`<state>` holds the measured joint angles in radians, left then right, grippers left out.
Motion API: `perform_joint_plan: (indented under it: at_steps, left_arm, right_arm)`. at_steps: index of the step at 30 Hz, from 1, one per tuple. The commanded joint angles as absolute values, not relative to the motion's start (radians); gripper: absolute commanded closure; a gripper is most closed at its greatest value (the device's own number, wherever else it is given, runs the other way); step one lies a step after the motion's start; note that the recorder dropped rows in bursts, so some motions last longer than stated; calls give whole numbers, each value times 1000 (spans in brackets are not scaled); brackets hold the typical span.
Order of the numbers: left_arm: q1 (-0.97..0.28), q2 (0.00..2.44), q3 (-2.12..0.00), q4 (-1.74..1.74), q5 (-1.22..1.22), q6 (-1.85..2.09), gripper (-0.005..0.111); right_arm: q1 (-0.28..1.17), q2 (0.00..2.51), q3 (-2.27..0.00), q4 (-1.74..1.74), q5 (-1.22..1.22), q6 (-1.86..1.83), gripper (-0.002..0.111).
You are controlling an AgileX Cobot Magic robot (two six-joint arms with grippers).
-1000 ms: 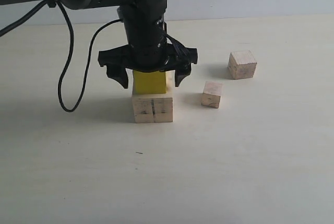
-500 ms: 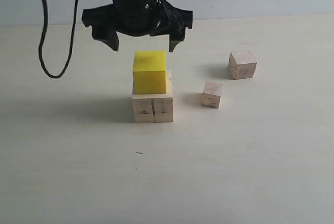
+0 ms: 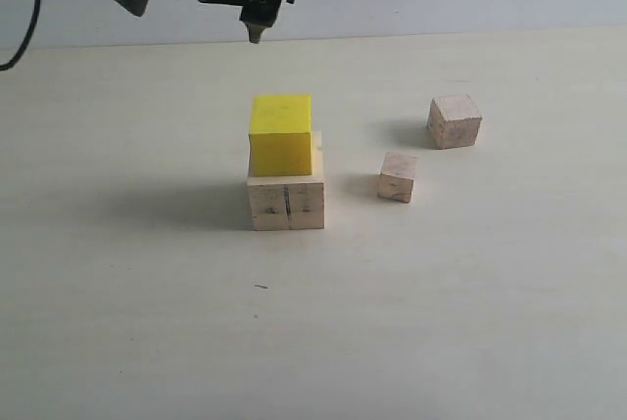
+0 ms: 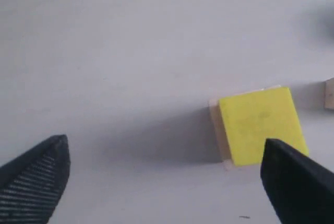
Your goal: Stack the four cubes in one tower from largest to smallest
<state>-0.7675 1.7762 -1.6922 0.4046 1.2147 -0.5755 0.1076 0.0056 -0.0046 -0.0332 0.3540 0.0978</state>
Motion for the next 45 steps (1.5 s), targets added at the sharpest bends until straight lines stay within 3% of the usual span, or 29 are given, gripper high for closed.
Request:
perform_joint_plan:
  at_steps: [1,21,45]
  left_arm:
    - [-767,1695,-1596,442,1214,-549,12]
    - [-767,1098,-939,465,744,-480,12]
    - [-767,674,-642,161,708,-140,13]
  right_arm:
    - [104,0,0,-33,342,98,108]
    - [104,0,0,-33,342,98,108]
    - [104,0,0,-33,342,98,108]
